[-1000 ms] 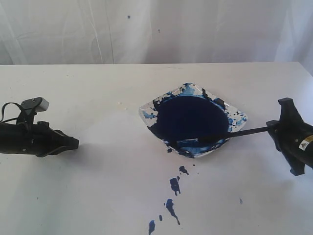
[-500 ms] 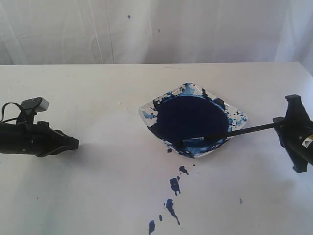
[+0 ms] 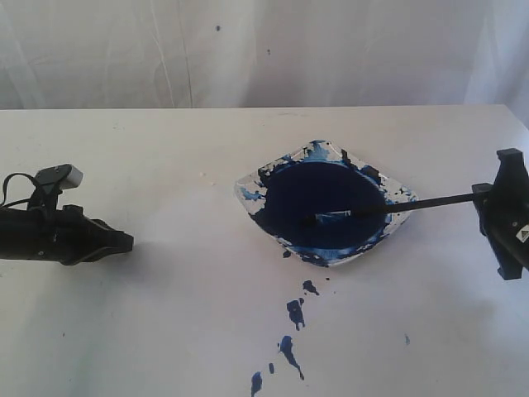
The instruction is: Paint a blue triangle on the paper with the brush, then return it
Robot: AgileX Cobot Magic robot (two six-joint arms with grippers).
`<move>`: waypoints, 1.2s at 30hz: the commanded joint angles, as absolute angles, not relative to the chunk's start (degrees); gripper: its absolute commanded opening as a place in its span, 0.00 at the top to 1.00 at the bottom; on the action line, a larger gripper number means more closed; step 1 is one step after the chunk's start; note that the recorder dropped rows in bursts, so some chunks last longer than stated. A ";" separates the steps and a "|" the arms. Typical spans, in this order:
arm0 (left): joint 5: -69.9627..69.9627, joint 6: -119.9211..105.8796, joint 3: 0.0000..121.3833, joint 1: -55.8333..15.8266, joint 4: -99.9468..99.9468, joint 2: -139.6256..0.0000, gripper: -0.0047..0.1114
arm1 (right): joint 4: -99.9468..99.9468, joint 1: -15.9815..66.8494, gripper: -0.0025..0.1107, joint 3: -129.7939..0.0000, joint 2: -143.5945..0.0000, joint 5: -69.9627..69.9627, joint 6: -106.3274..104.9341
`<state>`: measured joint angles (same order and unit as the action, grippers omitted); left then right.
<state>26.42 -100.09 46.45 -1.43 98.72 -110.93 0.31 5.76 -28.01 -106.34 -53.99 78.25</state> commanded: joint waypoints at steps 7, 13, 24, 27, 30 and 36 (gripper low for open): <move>26.67 -100.34 45.95 -1.31 99.95 -110.58 0.96 | 3.02 5.79 0.93 -28.27 -106.50 -56.33 76.66; 26.67 -100.34 45.95 -1.31 99.95 -110.58 0.96 | 3.14 5.79 0.93 -28.27 -106.50 -56.33 76.68; 26.67 -100.34 45.95 -1.31 99.95 -110.58 0.96 | 3.23 5.79 0.93 -28.27 -106.50 -56.68 76.68; 26.67 -100.34 45.95 -1.31 99.95 -110.58 0.96 | 3.73 5.79 0.93 -28.27 -106.50 -56.78 76.68; 26.67 -100.34 45.95 -1.31 99.95 -110.58 0.96 | 5.56 5.79 0.93 -28.27 -106.50 -56.81 76.68; 26.67 -100.34 45.95 -1.31 99.95 -110.58 0.96 | 8.17 5.79 0.93 -28.27 -106.50 -59.67 73.67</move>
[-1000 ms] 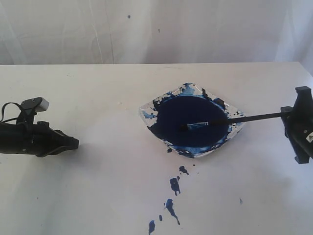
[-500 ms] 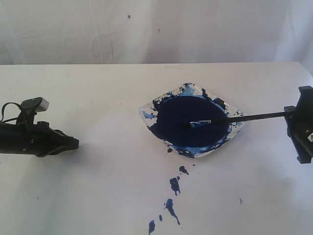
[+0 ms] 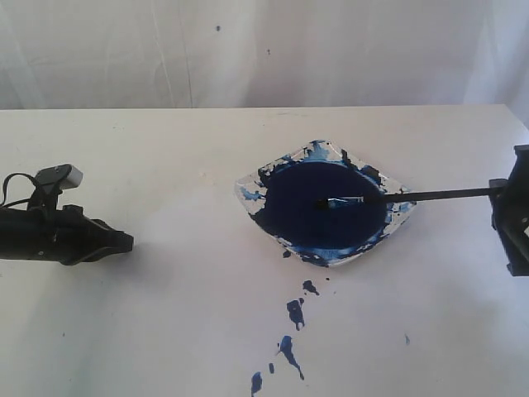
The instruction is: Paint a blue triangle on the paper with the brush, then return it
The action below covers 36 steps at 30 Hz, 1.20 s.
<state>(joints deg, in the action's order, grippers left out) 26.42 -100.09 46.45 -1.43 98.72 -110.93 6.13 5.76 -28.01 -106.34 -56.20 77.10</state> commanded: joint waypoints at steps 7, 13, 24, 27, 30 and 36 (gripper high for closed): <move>26.67 -100.34 45.95 -1.31 99.95 -110.58 0.96 | 9.60 5.79 0.93 -28.27 -106.50 -69.75 65.67; 26.67 -100.34 45.95 -1.31 99.95 -110.58 0.96 | 12.18 5.79 0.93 -31.00 -106.50 -69.96 62.64; 26.67 -100.34 45.95 -1.31 99.95 -110.58 0.96 | 9.91 5.79 0.93 -40.79 -106.50 -68.29 47.53; 26.67 -100.34 45.95 -1.31 99.95 -110.58 0.96 | 9.91 5.79 0.93 -44.62 -106.50 -61.41 45.06; 26.67 -100.34 45.95 -1.31 99.95 -110.58 0.96 | 3.57 5.68 0.93 -48.27 -106.50 -57.54 38.12; 26.67 -100.34 45.95 -1.31 99.95 -110.58 0.96 | -0.96 5.68 0.93 -51.97 -106.50 -53.75 36.71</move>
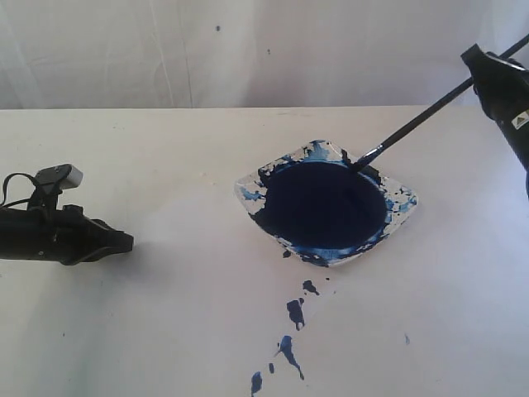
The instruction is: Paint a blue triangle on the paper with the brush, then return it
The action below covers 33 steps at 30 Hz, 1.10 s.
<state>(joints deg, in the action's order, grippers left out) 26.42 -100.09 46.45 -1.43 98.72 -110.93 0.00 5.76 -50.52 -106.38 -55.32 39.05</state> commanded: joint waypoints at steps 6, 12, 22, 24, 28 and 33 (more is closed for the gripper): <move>26.67 -100.34 45.95 -1.31 99.95 -110.58 0.96 | -1.07 5.68 0.93 -52.77 -106.50 -50.67 30.65; 26.67 -100.34 45.95 -1.31 99.95 -110.58 0.96 | -1.07 5.68 0.93 -52.89 -106.50 -51.20 28.05; 26.67 -100.34 45.95 -1.31 99.95 -110.58 0.96 | -1.07 5.68 0.93 -53.50 -106.16 -51.65 27.35; 26.67 -100.34 45.95 -1.31 99.95 -110.58 0.96 | -1.07 5.68 0.93 -53.61 -105.87 -51.42 27.61; 26.67 -100.34 45.95 -1.31 99.95 -110.58 0.96 | -1.21 5.68 0.93 -53.91 -105.10 -49.04 28.84; 26.67 -100.34 45.95 -1.31 99.95 -110.58 0.96 | -2.37 5.68 0.93 -53.91 -103.25 -46.01 30.19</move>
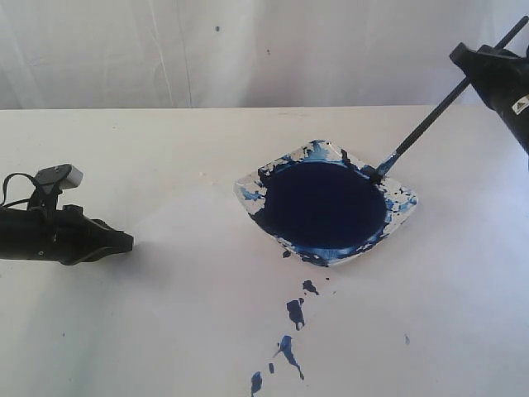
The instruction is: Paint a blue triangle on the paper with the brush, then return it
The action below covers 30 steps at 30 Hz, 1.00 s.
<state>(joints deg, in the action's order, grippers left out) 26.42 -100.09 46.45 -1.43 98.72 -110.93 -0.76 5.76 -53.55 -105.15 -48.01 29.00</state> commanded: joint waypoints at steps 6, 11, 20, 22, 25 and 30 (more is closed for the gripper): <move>26.67 -100.34 45.95 -1.31 99.95 -110.58 0.96 | -6.27 5.68 0.93 -53.91 -99.58 -41.30 31.74; 26.67 -100.34 45.95 -1.31 99.95 -110.58 0.96 | -9.33 5.68 0.93 -53.91 -95.97 -34.43 31.74; 26.67 -100.34 45.95 -1.31 99.95 -110.58 0.96 | -12.59 5.68 0.93 -53.91 -94.98 -29.68 29.05; 26.67 -100.34 45.95 -1.31 99.95 -110.58 0.96 | -12.59 5.68 0.93 -53.91 -95.08 -29.56 27.45; 26.67 -100.34 45.95 -1.31 99.95 -110.58 0.96 | -12.59 5.68 0.93 -53.91 -95.08 -29.56 25.98; 26.67 -100.34 45.95 -1.31 99.95 -110.58 0.96 | -12.48 5.68 0.93 -53.91 -95.08 -28.94 21.20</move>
